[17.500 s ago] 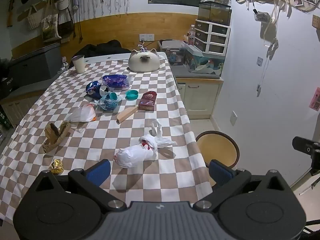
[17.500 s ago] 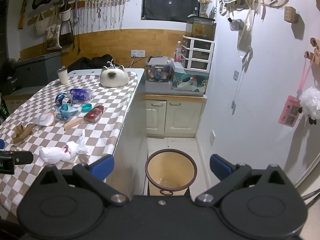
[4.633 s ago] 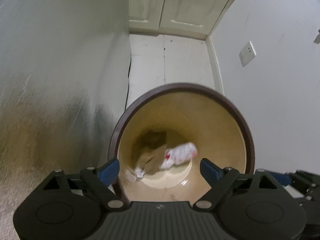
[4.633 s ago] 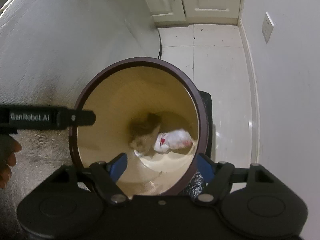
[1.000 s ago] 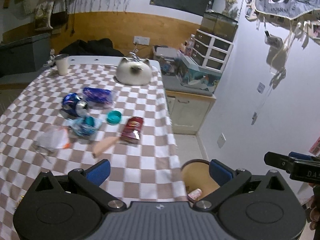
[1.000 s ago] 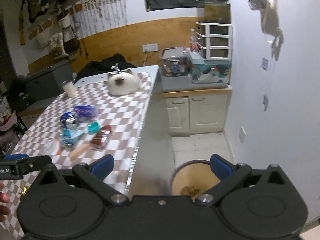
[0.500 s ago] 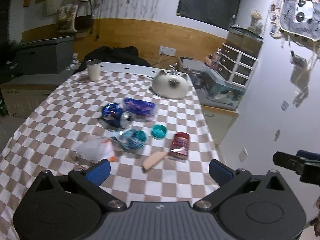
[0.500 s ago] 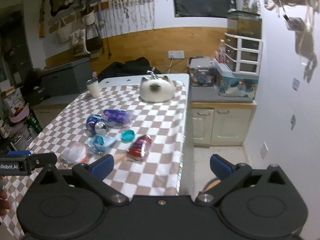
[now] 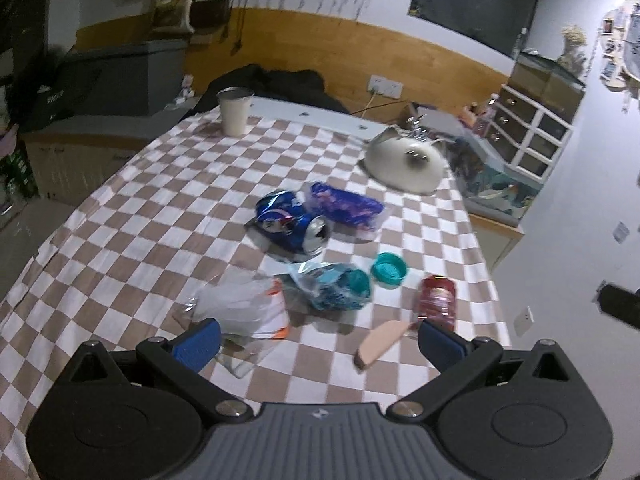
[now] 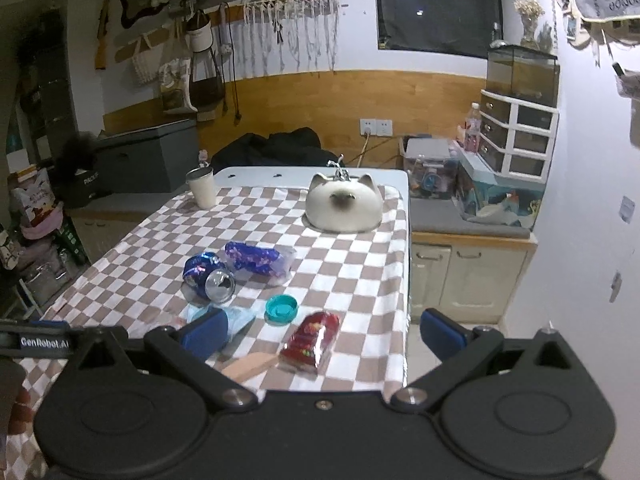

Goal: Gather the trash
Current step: 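Grasp the blue snack wrapper with the right tool while the left tool grasps the clear bag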

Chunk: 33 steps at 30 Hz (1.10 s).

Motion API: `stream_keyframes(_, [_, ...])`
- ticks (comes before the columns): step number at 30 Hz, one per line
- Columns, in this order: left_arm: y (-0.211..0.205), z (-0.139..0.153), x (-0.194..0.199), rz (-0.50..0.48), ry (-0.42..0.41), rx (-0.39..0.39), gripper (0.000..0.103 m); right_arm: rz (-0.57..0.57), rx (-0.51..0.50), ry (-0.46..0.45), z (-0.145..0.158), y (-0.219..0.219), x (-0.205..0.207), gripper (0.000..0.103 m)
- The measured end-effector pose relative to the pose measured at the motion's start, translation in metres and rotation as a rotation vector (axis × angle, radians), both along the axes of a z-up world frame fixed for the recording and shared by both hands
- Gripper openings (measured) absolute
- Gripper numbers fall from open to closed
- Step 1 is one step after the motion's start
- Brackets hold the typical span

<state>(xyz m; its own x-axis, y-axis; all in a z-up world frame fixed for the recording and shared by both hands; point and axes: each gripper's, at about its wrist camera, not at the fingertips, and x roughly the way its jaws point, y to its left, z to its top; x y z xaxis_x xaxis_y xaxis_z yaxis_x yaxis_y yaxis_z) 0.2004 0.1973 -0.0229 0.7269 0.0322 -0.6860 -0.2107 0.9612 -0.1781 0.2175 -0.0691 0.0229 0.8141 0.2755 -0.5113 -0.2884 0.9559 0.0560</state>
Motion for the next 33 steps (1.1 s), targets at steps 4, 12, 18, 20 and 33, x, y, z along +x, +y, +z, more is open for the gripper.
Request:
stream_keyframes(4, [0.019,-0.023,0.016,0.004,0.058,-0.055,0.103,0.038,-0.043,-0.06,-0.006,0.022,0.012,0.103])
stream_keyframes(12, [0.046,-0.055,0.028,0.062,0.071,-0.032,0.103,0.153,-0.13,-0.067,-0.026,0.066,0.049,0.103])
stream_keyframes(18, [0.054,-0.068,0.035,0.046,0.066,0.077,0.099,0.201,-0.291,-0.058,-0.053,0.102,0.079,0.103])
stream_keyframes(20, [0.054,-0.072,0.038,0.03,0.064,0.101,0.099,0.235,-0.349,-0.062,-0.061,0.114,0.085,0.1])
stream_keyframes(33, [0.05,-0.086,0.059,0.01,0.077,0.166,0.095,0.343,-0.337,0.214,-0.105,0.164,0.138,0.046])
